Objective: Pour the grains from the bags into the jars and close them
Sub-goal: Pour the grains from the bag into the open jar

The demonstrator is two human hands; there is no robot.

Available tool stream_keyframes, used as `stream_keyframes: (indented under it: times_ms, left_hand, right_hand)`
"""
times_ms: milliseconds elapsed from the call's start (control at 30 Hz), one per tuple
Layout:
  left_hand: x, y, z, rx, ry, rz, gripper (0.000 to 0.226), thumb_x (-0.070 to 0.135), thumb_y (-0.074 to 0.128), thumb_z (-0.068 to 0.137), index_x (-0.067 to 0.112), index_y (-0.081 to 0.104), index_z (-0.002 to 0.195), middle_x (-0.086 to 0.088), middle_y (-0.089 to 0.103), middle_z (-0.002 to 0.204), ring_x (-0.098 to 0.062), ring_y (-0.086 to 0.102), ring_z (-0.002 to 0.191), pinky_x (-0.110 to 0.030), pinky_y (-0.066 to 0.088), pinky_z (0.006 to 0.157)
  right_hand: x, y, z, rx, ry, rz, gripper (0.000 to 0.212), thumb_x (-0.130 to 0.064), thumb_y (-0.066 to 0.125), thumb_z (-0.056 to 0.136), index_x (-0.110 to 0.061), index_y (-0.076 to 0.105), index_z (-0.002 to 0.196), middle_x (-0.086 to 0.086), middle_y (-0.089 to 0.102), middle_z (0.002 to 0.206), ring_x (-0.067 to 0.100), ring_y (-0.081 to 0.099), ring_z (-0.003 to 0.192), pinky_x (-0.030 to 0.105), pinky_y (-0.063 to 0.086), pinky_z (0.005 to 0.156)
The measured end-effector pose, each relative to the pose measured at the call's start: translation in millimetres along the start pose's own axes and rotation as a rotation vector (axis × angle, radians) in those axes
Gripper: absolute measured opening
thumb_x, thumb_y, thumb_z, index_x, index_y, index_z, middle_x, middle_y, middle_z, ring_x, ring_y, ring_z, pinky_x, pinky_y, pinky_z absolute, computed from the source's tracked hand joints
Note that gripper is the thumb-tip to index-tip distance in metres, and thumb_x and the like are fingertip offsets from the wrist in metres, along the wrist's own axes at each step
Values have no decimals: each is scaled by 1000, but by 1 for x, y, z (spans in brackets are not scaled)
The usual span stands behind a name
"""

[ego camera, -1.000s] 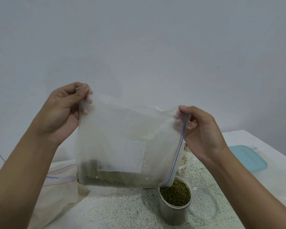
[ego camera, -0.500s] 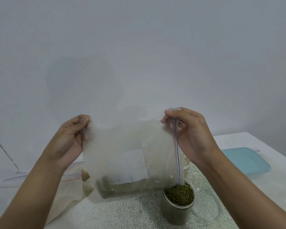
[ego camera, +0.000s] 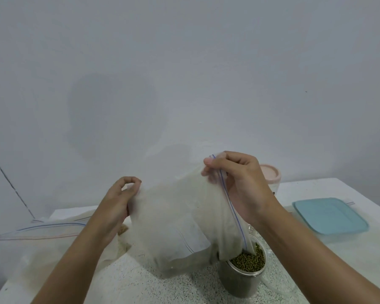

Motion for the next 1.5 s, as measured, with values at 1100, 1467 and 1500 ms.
stream_keyframes:
  times_ms: [1100, 1467, 1500]
  left_hand:
    - [74, 80, -50, -329, 683, 493, 31, 48, 56, 96, 24, 66, 81, 1, 67, 71, -18, 60, 60, -24, 47, 62]
    - [68, 83, -50, -308, 664, 393, 32, 43, 57, 96, 18, 67, 79, -3, 64, 67, -13, 56, 57, -18, 44, 64]
    - [67, 83, -50, -302, 666, 384, 32, 43, 57, 96, 18, 67, 79, -3, 64, 67, -14, 55, 57, -17, 44, 64]
  right_hand:
    - [6, -21, -24, -249, -382, -622, 12, -20, 66, 99, -15, 76, 101, -1, 69, 93, 22, 63, 89, 35, 48, 77]
    - [54, -83, -37, -361, -125, -742, 14, -22, 69, 98, -32, 66, 88, -5, 61, 83, 14, 58, 81, 26, 47, 76]
    - [57, -88, -38, -374, -97, -755, 17, -23, 69, 98, -35, 65, 87, -4, 61, 83, 11, 58, 81, 24, 47, 77]
Point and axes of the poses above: each hand's wrist, its own z-axis towards the middle knuckle, its own y-axis out of the palm, x = y × z, the point moved 4 cm from there along z, towards the middle knuckle
